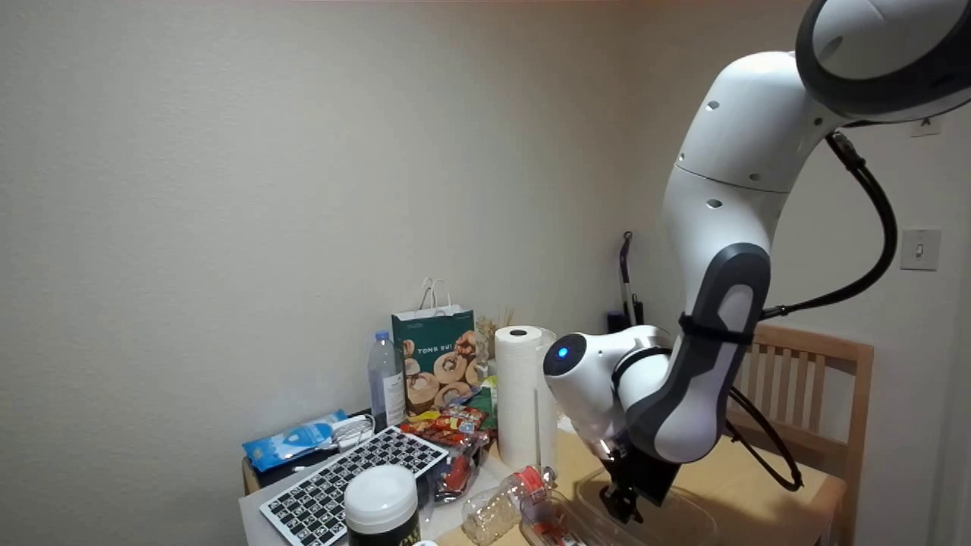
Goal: Pour everything from the plastic container
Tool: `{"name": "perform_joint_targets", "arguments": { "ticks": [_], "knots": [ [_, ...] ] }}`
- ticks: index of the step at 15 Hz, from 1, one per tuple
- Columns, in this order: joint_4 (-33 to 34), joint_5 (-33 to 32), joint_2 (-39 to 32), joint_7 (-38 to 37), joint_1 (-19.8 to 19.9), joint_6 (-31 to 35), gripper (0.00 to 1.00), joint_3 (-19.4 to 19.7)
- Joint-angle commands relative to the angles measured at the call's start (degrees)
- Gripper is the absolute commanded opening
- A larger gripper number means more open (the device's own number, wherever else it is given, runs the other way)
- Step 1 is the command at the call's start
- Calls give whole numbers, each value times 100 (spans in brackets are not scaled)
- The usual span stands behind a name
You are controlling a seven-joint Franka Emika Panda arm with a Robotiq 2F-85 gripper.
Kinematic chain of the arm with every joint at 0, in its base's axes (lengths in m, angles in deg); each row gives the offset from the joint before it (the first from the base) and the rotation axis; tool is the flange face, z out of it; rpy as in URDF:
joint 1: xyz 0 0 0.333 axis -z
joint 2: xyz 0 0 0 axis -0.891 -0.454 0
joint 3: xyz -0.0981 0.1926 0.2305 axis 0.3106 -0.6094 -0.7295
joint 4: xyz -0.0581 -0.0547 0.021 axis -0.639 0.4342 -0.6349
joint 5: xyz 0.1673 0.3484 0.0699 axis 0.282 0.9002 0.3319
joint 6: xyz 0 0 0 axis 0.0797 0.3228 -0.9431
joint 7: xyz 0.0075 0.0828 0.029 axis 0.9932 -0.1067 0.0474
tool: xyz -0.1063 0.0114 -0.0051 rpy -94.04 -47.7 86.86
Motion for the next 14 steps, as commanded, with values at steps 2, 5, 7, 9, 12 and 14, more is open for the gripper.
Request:
{"name": "perform_joint_targets", "arguments": {
  "ticks": [2,5,7,9,12,14],
  "knots": [
    [2,-313,522,-368,-301,-299,100,183],
    [39,-492,994,-605,-441,-1060,100,109],
    [55,-281,1355,-561,-459,-1793,100,-86],
    [77,-235,1711,-595,-505,-2513,100,-300],
    [129,-259,2124,-710,-544,-3441,100,-652],
    [261,-326,1953,-638,-371,-3375,100,-790]
  ]
}}
